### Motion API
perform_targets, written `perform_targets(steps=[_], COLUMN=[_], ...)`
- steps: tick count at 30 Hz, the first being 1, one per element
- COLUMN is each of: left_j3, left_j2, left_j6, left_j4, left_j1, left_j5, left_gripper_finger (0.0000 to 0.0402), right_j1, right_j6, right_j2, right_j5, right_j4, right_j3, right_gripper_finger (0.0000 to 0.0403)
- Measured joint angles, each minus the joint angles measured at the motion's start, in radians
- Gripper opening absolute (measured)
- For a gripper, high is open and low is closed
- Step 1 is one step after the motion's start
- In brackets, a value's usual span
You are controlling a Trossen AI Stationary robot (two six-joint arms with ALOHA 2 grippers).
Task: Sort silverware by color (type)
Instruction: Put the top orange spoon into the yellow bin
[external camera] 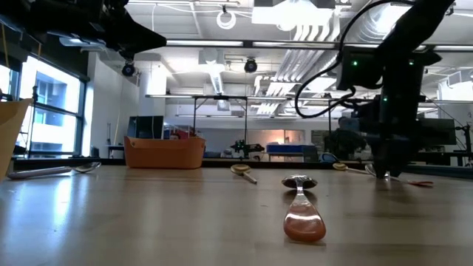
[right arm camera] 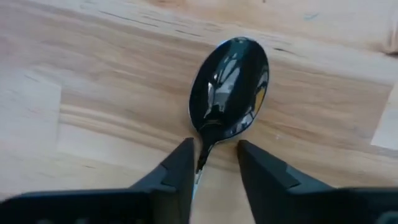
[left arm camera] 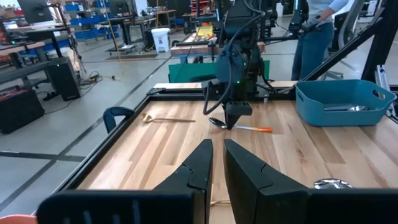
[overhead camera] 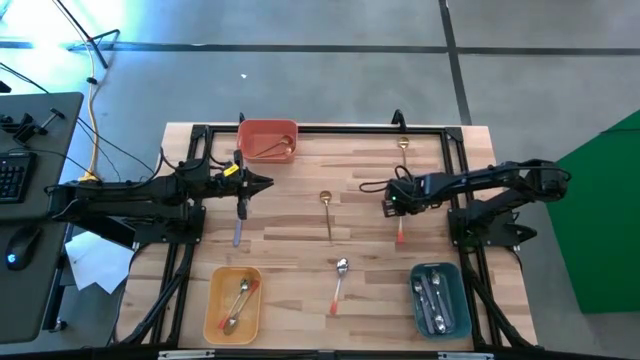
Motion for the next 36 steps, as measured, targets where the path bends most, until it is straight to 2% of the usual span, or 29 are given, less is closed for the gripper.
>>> perform_targets(steps=[7,13,18,23,28,31,36], left_j3=[0.0,0.0,0.0,0.0,-0.001,-0.001,0.006], left_j2=[0.0,0.0,0.025,0.143,0.328,0.44,0.614], left_j6=[-0.044,-0.084,-0.1,-0.102,-0.092,-0.086,-0.082], left_j4=[0.006,0.032,0.062,0.158,0.379,0.531,0.752], left_j1=[0.0,0.0,0.001,0.001,0.001,0.001,-0.022], left_j5=[0.0,0.0,-0.013,-0.009,0.1,0.129,0.155], left_gripper_finger=[0.003,0.003,0.003,0.003,0.0031,0.0038,0.0082], right_j1=[0.053,0.1,0.12,0.126,0.148,0.168,0.201], right_j6=[-0.069,-0.192,-0.43,-0.731,-1.016,-1.116,-1.188], right_j2=[0.004,0.005,-0.023,-0.008,0.011,0.017,0.022], right_j5=[0.029,0.029,0.064,0.062,-0.037,-0.099,-0.107], right_j4=[0.025,0.053,0.38,0.804,1.166,1.303,1.395], right_j3=[-0.002,0.066,0.093,0.096,0.096,0.096,0.097], right_gripper_finger=[0.0011,0.0004,0.0002,0.0002,0.0001,0.0001,0.0])
